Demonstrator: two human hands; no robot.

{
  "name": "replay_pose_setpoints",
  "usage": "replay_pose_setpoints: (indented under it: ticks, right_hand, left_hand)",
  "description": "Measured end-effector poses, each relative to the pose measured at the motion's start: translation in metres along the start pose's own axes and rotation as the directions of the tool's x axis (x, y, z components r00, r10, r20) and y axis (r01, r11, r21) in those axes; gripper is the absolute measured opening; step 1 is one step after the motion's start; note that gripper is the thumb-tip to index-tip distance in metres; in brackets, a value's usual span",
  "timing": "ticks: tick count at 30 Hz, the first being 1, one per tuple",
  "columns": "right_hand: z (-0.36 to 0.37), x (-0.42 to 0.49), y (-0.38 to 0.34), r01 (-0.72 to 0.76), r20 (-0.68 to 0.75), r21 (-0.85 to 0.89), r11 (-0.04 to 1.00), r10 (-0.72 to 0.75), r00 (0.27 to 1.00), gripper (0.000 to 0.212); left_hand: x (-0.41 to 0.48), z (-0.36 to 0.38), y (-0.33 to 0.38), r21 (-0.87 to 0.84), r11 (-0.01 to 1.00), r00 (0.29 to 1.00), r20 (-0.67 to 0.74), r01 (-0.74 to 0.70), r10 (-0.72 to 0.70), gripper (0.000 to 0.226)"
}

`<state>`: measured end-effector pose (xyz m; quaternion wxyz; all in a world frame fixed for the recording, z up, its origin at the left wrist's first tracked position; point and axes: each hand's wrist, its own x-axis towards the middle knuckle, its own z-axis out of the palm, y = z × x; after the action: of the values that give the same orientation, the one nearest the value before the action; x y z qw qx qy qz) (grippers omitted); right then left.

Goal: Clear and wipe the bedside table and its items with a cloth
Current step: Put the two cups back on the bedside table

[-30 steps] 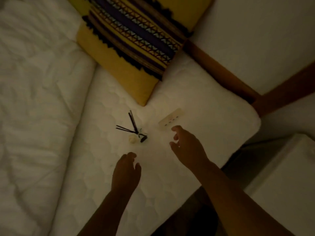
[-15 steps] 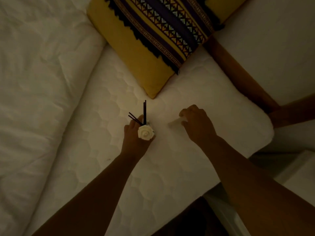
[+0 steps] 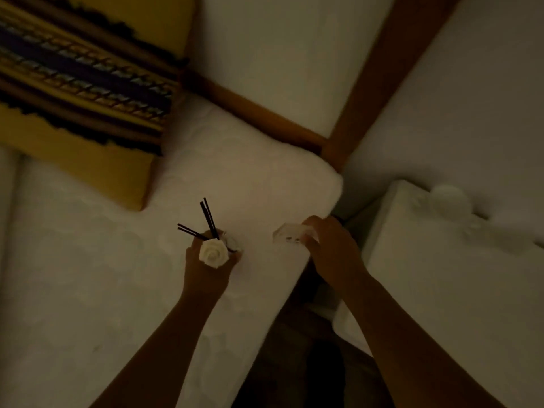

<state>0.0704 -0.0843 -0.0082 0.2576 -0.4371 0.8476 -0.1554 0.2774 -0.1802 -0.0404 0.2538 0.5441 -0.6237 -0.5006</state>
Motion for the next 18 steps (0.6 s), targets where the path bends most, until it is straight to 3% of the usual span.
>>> replay_pose_setpoints:
  ticks: [5,10,18]
  right_hand:
    - [-0.055,-0.047,0.092,-0.177,-0.097,0.090,0.980,0.186,0.978,0.027]
    - [-0.104,-0.102,0.186,-0.306,-0.189,0.131,0.943,0.327,0.926,0.021]
    - [-0.150,-0.177,0.314,-0.520,-0.260,0.155,0.840,0.542,0.799,0.023]
  left_hand:
    - [-0.017,0.103,0.054,0.085,0.995,0.955,0.295,-0.052,0.024,0.039]
    - [-0.056,0.210,0.097,0.097,0.991,0.811,0.585,-0.090,0.016,0.035]
    - [-0.135,0.331,0.133,0.003,0.990,0.566,0.820,-0.139,0.078,0.047]
